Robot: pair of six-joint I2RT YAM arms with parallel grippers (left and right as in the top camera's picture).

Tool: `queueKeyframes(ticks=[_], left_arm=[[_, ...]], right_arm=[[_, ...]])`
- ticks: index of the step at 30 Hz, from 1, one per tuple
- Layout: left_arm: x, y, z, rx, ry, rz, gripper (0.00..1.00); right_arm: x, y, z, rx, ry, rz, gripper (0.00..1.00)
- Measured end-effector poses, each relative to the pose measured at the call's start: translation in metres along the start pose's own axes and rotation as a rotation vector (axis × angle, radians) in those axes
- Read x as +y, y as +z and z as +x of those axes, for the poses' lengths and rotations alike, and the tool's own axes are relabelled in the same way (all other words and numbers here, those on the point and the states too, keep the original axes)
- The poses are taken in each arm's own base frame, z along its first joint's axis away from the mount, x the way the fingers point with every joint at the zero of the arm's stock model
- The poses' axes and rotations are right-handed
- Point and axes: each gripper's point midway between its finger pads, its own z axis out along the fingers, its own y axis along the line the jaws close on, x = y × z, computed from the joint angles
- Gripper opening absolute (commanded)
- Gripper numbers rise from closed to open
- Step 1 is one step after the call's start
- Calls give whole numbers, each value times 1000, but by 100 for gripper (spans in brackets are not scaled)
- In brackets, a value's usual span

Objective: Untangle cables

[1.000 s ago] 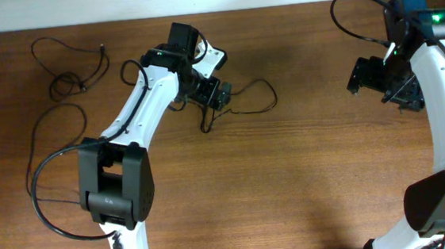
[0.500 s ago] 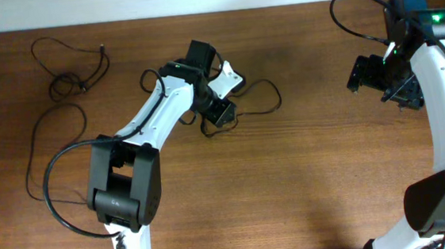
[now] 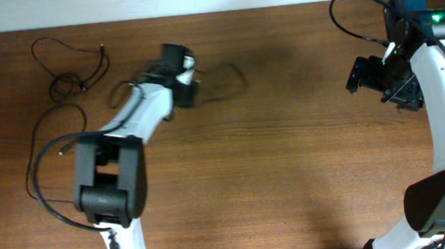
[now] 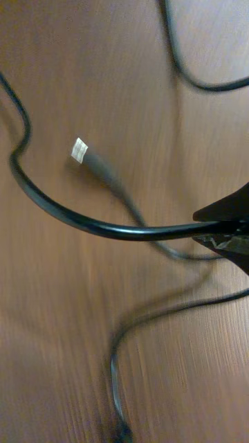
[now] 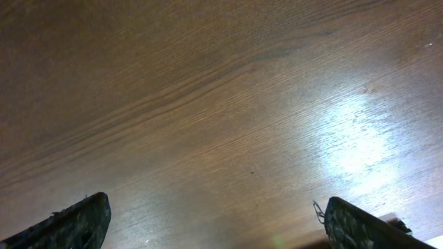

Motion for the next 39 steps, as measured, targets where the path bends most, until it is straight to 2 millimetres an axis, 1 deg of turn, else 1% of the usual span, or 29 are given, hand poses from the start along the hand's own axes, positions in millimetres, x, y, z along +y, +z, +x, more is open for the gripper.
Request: queueKeyframes(ticks=[1, 2, 4, 5, 6, 8, 9, 11, 12, 13, 14, 15, 16, 18, 21, 22, 24, 25, 26, 27, 28, 29, 30, 31, 32, 33, 34, 36, 39], left_arm=[[37, 0, -3, -5, -85, -68, 0], [62, 0, -2, -4, -141, -104, 0], [92, 0, 3, 7, -217, -116, 0], [102, 1, 10, 28, -255, -83, 0], [104, 1, 17, 48, -283, -36, 0], [91, 1, 18, 56, -299, 77, 1], [79, 0, 15, 49, -291, 137, 1], [46, -6, 8, 35, -260, 279, 0], [31, -8, 5, 31, -239, 330, 9], [18, -11, 2, 25, -219, 364, 54], [2, -14, -2, 16, -194, 402, 59], [-2, -14, -5, 5, -182, 402, 70], [-4, -13, -10, -12, -177, 386, 99], [0, -13, -17, -24, -193, 323, 99], [38, -15, -18, -2, -250, 163, 99], [58, -23, -21, 4, -270, 99, 99], [85, -49, -33, -30, -297, 33, 99], [97, -76, -49, -89, -310, 17, 99], [106, -116, -72, -185, -318, 10, 99], [109, -149, -85, -258, -318, 12, 99], [109, -193, -96, -343, -313, 20, 99], [106, -242, -100, -422, -304, 32, 99], [103, -276, -100, -477, -297, 40, 99], [99, -303, -97, -516, -289, 50, 99], [96, -325, -91, -542, -283, 57, 99], [93, -346, -82, -561, -279, 62, 99], [91, -360, -76, -579, -277, 65, 99], [90, -371, -68, -581, -277, 66, 99], [89, -381, -55, -575, -277, 67, 99]], right_arm=[[0, 0, 0, 0, 0, 0, 98], [0, 0, 0, 0, 1, 0, 99], [0, 0, 0, 0, 1, -2, 99], [2, 0, 0, -1, 1, -9, 99], [4, 0, -1, -3, 1, -22, 99], [7, 0, -2, -4, 1, -36, 99], [7, 0, -2, -2, 1, -40, 99], [8, 0, -2, -1, 1, -46, 99], [9, 0, -2, -1, 1, -47, 99], [9, 0, -1, 0, 1, -49, 99], [9, 0, -1, 0, 1, -49, 99], [9, 0, -1, 1, 1, -49, 99], [9, 0, 0, 4, 1, -48, 99], [8, 0, 1, 9, 0, -45, 99], [8, 0, 1, 9, -3, -45, 100], [9, 0, -1, 3, -3, -48, 100], [9, -1, -6, -24, -2, -49, 99], [9, -4, -10, -49, -2, -50, 99], [9, -9, -12, -74, -1, -55, 99], [7, -16, -12, -98, 0, -60, 99], [5, -29, -9, -133, 1, -72, 99], [5, -32, -9, -141, 1, -75, 99], [1, -50, -3, -188, 2, -92, 99], [-1, -60, 1, -211, -4, -99, 99], [-5, -74, 8, -242, -9, -110, 99], [-9, -87, 15, -276, -16, -122, 99], [-13, -101, 23, -313, -25, -135, 99], [-20, -120, 38, -360, -33, -152, 99], [-35, -150, 70, -438, -36, -182, 99]])
